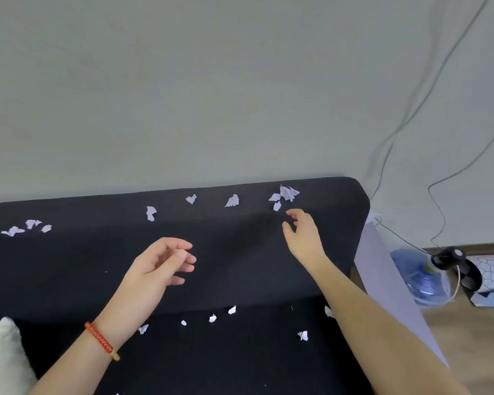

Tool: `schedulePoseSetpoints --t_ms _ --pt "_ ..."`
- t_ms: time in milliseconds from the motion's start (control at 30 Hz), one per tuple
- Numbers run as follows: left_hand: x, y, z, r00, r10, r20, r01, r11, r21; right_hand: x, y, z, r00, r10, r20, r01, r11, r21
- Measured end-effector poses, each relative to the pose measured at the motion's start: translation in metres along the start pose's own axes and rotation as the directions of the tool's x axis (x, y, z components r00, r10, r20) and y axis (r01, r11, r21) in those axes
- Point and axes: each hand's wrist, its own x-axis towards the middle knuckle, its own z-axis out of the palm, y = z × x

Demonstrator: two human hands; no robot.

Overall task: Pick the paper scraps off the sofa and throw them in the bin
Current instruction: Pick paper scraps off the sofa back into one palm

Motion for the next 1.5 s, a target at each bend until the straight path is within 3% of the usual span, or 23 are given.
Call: schedulePoseSetpoints --t_ms 233,367,600,833,933,967,1067,1167,1233,1500 --pt "0.047 0.004 0.023 1.0 -0.006 0.019 0.006 1.0 -0.001 0.088 -0.009 0.0 0.992 -0.049 -0.116 0.039 0.996 -0.083" --pt "0.059 0.006 0.028 1.0 0.003 0.021 -0.002 1.0 -0.013 0.116 -0.009 0.005 0.997 -0.08 -0.019 0.075 0.981 -0.179" --pt "0.064 0.006 0.039 0.999 -0.027 0.032 0.027 1.0 -0.014 0.124 -0.005 0.014 0.998 0.015 0.055 0.002 0.957 -0.289" --pt "0.062 0.011 0.037 0.999 -0.028 0.041 0.029 0.999 -0.026 0.11 -0.007 0.009 1.0 0.017 -0.013 -0.019 0.985 -0.169" --pt "0.057 0.013 0.032 0.998 -0.031 0.045 0.033 0.998 -0.047 0.111 -0.013 0.008 0.972 0.234 -0.008 -0.232 0.962 -0.146" --pt "0.056 0.014 0.031 0.998 -0.031 0.046 0.034 0.998 -0.056 0.109 -0.014 0.007 0.971 0.236 -0.031 -0.238 0.962 -0.134" --pt "0.049 0.014 0.025 0.999 -0.027 0.043 0.031 0.993 -0.112 0.092 -0.018 0.004 0.979 0.164 -0.123 -0.173 0.982 -0.069" --pt "0.04 0.015 0.018 0.999 -0.023 0.031 0.029 0.981 -0.192 0.074 -0.027 0.0 0.957 0.239 -0.167 -0.217 0.966 0.137" --pt "0.031 0.015 0.014 0.999 -0.023 0.03 0.03 0.97 -0.242 0.056 -0.038 -0.002 0.959 0.247 -0.141 -0.205 0.945 0.255" --pt "-0.019 0.019 -0.01 0.999 -0.034 0.017 0.038 0.912 -0.409 -0.07 -0.13 0.004 0.995 0.067 -0.073 -0.029 0.9 0.435"
